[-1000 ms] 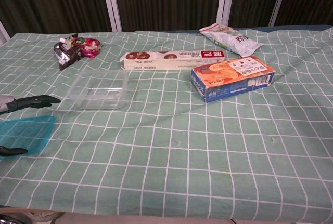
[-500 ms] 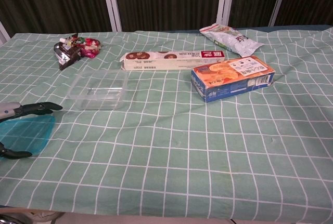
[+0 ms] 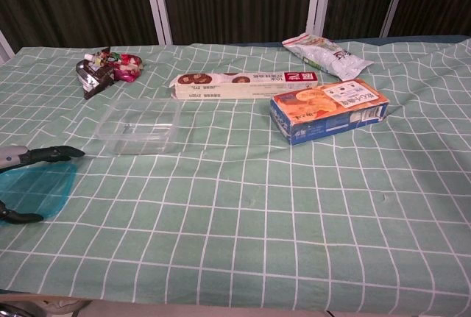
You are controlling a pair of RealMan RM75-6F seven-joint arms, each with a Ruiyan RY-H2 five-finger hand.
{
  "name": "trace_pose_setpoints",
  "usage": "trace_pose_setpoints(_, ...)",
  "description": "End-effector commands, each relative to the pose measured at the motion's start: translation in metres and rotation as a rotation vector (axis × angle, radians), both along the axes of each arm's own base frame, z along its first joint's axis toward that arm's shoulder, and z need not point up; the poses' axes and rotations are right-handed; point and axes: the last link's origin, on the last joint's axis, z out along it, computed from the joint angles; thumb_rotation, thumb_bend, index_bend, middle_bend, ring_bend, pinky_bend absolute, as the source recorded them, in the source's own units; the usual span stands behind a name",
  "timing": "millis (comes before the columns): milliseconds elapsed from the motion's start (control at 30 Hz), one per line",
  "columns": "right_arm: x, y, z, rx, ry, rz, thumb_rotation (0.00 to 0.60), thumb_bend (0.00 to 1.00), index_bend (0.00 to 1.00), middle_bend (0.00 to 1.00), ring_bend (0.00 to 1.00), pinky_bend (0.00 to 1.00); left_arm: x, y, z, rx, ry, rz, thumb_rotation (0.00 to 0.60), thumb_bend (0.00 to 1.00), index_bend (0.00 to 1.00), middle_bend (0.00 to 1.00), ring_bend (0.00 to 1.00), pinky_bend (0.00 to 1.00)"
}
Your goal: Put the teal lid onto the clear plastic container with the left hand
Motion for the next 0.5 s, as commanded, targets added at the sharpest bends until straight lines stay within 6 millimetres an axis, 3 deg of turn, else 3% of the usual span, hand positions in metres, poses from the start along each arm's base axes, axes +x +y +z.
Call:
trace_pose_setpoints(33,0.0,-0.0001,-0.0002,0.001,0.0,0.0,0.6,0.19,0.0,0.0,0.0,0.0,-0.0013,0.0004,0.0001,-0.004,0.008,0.007,0.6,0.21,0.0,0.0,0.0,0.0)
trace_pose_setpoints(300,0.0002,-0.0001,-0.0007,0.005,0.001,0.001,0.6,0.19,0.0,0.0,0.0,0.0,-0.0056,0.0003,-0.0005,-0.008,0.027,0.034,0.6,0.21,0.0,0.0,0.0,0.01)
trace_pose_setpoints(367,0.0003,-0.0001,-0.0011,0.007,0.001,0.002,0.6,0.19,0.0,0.0,0.0,0.0,-0.006,-0.0006,-0.0009,-0.007,0.022,0.041,0.6,0.21,0.0,0.0,0.01,0.08)
trace_pose_setpoints(500,0.0007,0.0002,-0.0015,0.01,0.001,0.004,0.6,0.19,0.0,0.0,0.0,0.0,-0.0061,-0.003,-0.001,-0.014,0.006,0.051,0.6,0.21,0.0,0.0,0.17,0.36)
